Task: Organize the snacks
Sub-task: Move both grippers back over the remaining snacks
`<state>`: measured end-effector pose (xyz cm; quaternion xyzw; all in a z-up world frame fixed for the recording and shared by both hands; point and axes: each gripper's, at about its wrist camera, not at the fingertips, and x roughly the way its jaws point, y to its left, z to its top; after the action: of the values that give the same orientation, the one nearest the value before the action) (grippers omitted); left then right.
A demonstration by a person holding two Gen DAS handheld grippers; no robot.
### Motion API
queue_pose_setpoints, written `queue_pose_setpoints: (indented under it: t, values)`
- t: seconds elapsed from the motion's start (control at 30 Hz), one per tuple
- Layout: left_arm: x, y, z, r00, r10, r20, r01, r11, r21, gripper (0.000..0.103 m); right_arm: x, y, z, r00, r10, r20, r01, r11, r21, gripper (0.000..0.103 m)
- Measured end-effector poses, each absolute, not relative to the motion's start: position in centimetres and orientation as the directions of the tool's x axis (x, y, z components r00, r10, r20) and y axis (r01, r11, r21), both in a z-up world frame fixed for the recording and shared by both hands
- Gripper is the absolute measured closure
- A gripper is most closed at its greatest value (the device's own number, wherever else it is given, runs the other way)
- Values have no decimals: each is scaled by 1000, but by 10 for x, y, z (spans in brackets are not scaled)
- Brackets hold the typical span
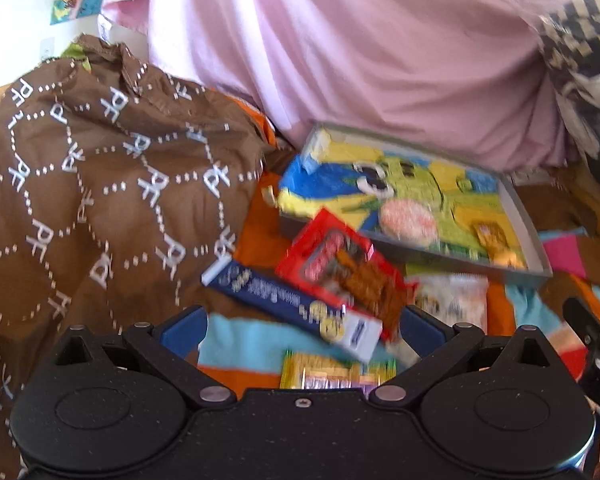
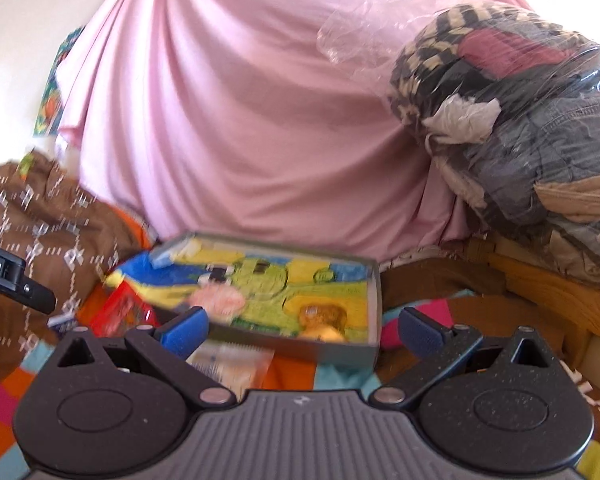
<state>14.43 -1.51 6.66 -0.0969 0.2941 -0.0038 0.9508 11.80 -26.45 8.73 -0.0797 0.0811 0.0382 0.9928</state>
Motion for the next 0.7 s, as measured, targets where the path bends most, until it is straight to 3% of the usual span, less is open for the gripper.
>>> queue_pose_setpoints:
  t: [0.27, 0.47, 0.7]
  values:
    - [122, -21, 47, 780, -121, -614, 70, 992, -107, 1, 89, -259, 77, 955, 82, -284, -130, 980, -153, 0]
    - [106, -24, 35, 749, -166, -642, 159, 985, -68, 1, 82, -248, 58, 881, 100, -462, -202, 963, -179, 0]
    - [101, -22, 21, 692, -169, -702, 184, 981, -55, 1, 86, -242, 46, 803, 145, -578, -265, 956, -128, 0]
